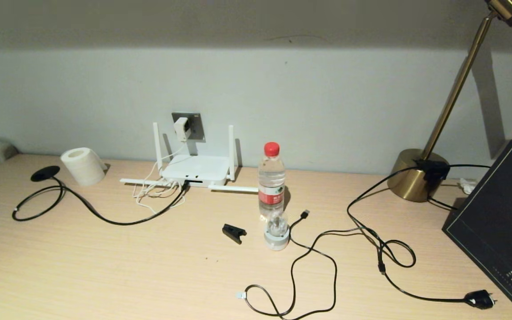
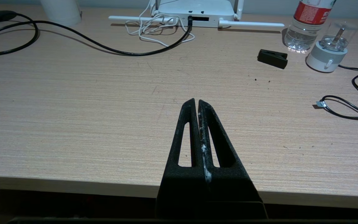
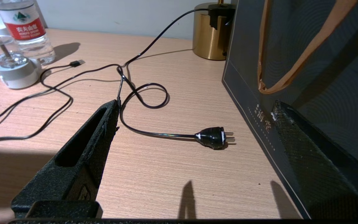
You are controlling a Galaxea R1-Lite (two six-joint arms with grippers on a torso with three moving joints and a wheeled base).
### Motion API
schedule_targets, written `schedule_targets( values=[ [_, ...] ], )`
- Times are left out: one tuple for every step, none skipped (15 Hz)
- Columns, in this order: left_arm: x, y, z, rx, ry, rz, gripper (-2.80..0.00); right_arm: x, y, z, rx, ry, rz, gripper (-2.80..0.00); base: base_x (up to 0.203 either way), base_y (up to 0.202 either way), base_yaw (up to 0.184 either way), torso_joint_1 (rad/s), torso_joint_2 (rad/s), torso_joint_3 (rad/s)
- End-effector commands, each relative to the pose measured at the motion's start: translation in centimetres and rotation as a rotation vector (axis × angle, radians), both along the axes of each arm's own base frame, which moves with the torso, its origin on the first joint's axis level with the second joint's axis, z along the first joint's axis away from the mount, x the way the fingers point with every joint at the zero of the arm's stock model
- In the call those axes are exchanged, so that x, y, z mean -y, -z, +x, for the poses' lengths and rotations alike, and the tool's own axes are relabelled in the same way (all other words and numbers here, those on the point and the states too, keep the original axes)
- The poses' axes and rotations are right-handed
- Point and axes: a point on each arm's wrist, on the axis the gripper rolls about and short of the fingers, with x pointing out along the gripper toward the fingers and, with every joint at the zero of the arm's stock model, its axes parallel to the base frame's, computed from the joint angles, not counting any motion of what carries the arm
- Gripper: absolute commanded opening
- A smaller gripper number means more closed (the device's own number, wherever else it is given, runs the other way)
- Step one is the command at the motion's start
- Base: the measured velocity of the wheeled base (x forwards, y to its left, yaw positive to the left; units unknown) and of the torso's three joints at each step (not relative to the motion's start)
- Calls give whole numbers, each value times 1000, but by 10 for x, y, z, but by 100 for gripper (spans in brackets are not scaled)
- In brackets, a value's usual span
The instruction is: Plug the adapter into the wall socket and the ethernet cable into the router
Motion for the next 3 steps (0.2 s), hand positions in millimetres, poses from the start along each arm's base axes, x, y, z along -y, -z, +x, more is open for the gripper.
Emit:
schedule_targets(
  values=[
    [0, 4, 1, -14, 1, 0, -280, 0, 10, 3, -35, -2, -12, 0, 0, 0, 0, 0, 0, 0],
    [0, 4, 1, -14, -1, 0, -280, 0, 10, 3, -37, -1, 6, 0, 0, 0, 0, 0, 0, 0],
    [0, 4, 1, -14, -1, -2, -280, 0, 10, 3, -37, -1, 6, 0, 0, 0, 0, 0, 0, 0]
  ],
)
